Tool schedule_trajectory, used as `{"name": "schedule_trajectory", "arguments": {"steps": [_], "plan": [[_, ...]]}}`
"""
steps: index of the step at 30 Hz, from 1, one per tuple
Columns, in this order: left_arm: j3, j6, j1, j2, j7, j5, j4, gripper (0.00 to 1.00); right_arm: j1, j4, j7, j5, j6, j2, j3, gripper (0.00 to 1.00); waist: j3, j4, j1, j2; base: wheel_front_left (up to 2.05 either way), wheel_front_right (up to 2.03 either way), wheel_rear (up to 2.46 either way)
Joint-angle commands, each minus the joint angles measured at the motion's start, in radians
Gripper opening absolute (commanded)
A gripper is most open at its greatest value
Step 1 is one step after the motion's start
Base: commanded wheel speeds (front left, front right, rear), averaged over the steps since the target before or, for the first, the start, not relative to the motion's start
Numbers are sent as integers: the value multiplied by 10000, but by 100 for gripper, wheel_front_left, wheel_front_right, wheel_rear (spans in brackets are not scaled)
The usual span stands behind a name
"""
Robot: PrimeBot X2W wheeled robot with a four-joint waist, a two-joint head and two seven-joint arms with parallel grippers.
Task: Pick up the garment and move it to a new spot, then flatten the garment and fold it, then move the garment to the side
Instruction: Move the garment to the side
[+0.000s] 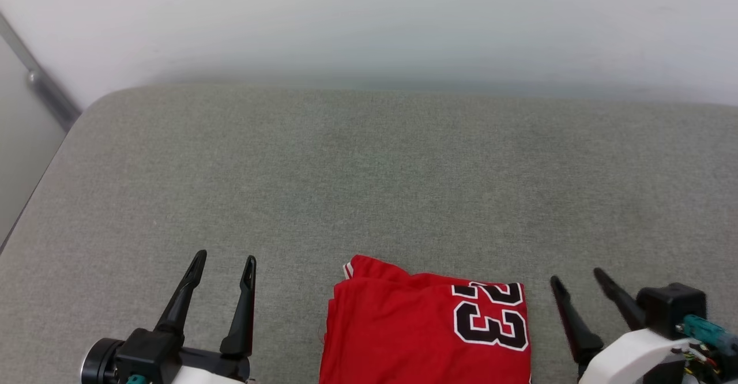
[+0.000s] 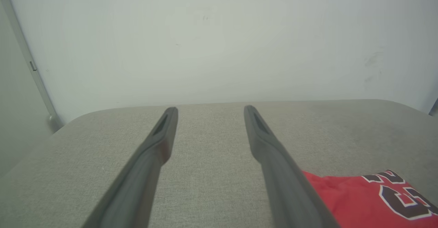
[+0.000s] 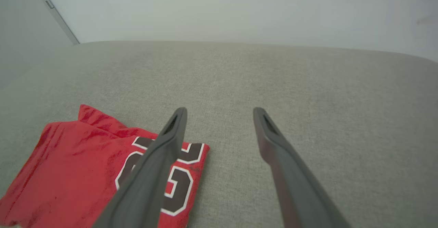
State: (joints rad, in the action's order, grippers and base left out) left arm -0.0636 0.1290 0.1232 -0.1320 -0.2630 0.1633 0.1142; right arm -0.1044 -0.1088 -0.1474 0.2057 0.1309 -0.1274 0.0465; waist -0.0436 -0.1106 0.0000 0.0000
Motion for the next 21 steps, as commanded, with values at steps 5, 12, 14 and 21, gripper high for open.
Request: {"name": "schedule_trajectory", "arguments": {"steps": [5, 12, 14, 21], "plan": [[-78, 12, -358, -22, -22, -95, 2, 100, -192, -803, -2500, 658, -7, -741, 746, 100, -427, -254, 0, 0, 0, 0, 0], [-206, 12, -690, 17, -22, -169, 23, 100, -317, -1260, -5824, 918, -4, -545, 765, 100, -904, -604, 0, 0, 0, 0, 0], [-279, 12, -763, 17, -22, -188, -7, 100, -316, -1116, -6514, 818, -2, -377, 727, 100, -993, -709, 0, 0, 0, 0, 0], [-446, 12, -1037, 48, -22, -145, -67, 100, 156, -307, -7087, 339, -4, 129, 425, 100, -1307, -1077, 0, 0, 0, 0, 0]]}}
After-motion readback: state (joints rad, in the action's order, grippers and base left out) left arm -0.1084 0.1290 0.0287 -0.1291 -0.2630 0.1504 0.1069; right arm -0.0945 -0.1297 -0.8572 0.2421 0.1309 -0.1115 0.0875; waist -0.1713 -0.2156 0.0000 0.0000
